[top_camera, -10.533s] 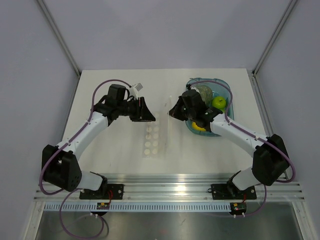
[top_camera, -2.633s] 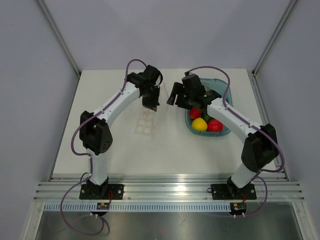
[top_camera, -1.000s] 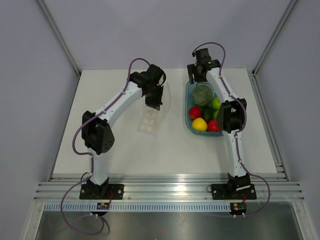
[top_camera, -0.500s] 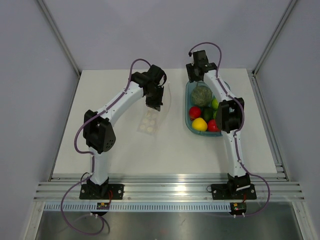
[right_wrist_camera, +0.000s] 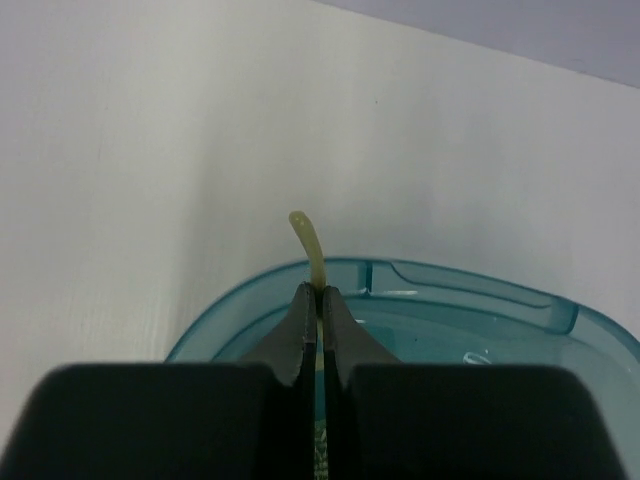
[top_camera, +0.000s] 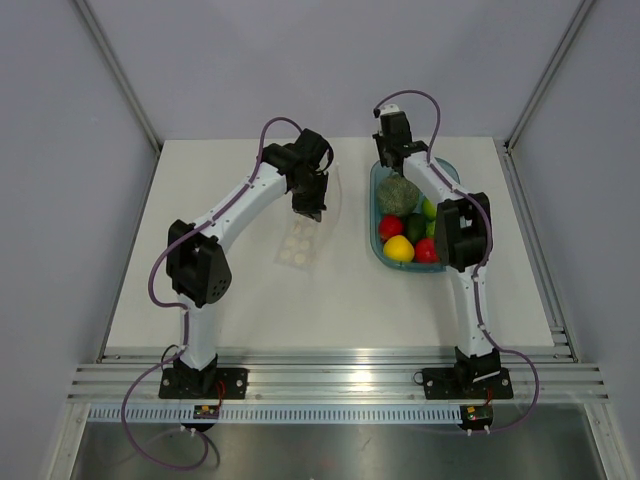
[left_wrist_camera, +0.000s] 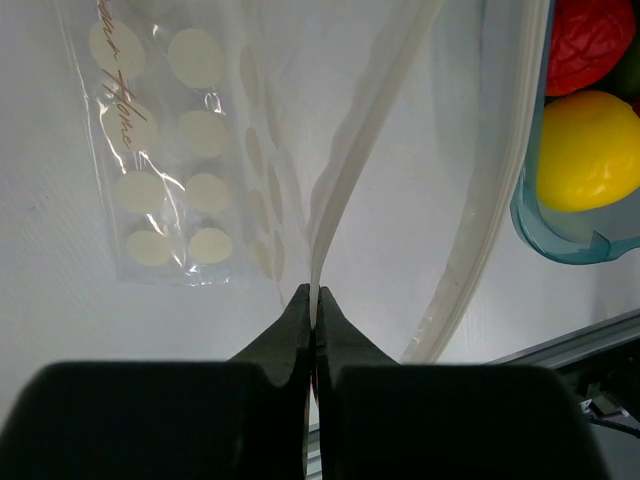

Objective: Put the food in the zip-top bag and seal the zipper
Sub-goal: Adjust the fake fruit in the bin.

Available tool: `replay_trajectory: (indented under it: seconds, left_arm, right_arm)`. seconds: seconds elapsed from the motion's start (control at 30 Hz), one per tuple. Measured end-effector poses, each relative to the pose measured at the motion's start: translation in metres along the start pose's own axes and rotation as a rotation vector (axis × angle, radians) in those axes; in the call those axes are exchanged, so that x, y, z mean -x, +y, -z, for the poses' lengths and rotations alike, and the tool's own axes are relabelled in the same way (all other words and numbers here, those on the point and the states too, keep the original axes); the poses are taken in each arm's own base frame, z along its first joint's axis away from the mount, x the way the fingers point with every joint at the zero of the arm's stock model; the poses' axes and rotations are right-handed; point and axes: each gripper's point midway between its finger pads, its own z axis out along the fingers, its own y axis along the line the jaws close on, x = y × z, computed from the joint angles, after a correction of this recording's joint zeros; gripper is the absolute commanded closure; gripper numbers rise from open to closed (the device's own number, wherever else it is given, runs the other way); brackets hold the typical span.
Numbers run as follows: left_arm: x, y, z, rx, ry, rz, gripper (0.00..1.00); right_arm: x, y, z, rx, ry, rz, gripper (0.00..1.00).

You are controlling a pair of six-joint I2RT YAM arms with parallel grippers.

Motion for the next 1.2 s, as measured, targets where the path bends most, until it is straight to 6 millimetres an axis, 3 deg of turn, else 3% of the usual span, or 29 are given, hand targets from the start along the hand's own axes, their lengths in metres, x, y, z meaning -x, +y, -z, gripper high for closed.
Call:
replay_trajectory:
  seconds: [0.27, 0.4, 0.6, 0.8, 0.9, 1.03, 1.07, 1.13, 1.17, 1.2]
  left_arm:
    - [0.0, -0.001, 0.0, -0.003, 0.001, -0.002, 1.0]
    - [0.0, -0.001, 0.0, -0.004, -0.001, -0.002, 1.0]
    - [0.001, -0.002, 0.001, -0.005, -0.003, -0.006, 1.0]
    - [0.01, -0.007, 0.008, -0.02, -0.034, -0.013, 1.0]
    - [0.011, -0.008, 0.009, -0.026, -0.035, -0.014, 1.0]
    - [0.01, -0.009, 0.009, -0.035, -0.031, -0.014, 1.0]
    - [0.01, -0.01, 0.009, -0.036, -0.031, -0.014, 1.0]
    - [0.01, -0.01, 0.009, -0.039, -0.029, -0.015, 1.0]
    - [0.01, -0.01, 0.009, -0.039, -0.03, -0.015, 1.0]
    - [0.01, -0.01, 0.009, -0.041, -0.029, -0.016, 1.0]
  right_arm:
    - [-0.017, -0.012, 0.033, -0.036, 0.002, -0.024, 1.0]
    - [-0.001, -0.027, 0.059, -0.081, -0.049, -0.051, 1.0]
    - [0.042, -0.049, 0.105, -0.132, -0.161, -0.105, 1.0]
    - [0.052, -0.063, 0.142, -0.163, -0.208, -0.154, 1.0]
    - [0.038, -0.063, 0.152, -0.159, -0.195, -0.178, 1.0]
    - [0.001, -0.058, 0.152, -0.152, -0.132, -0.212, 0.94]
    - [-0.009, -0.056, 0.15, -0.152, -0.113, -0.22, 0.76]
    - [-0.027, -0.052, 0.146, -0.15, -0.071, -0.235, 0.69]
    - [-0.034, -0.051, 0.146, -0.151, -0.048, -0.237, 0.56]
    - [-0.039, -0.05, 0.146, -0.152, -0.027, -0.244, 0.55]
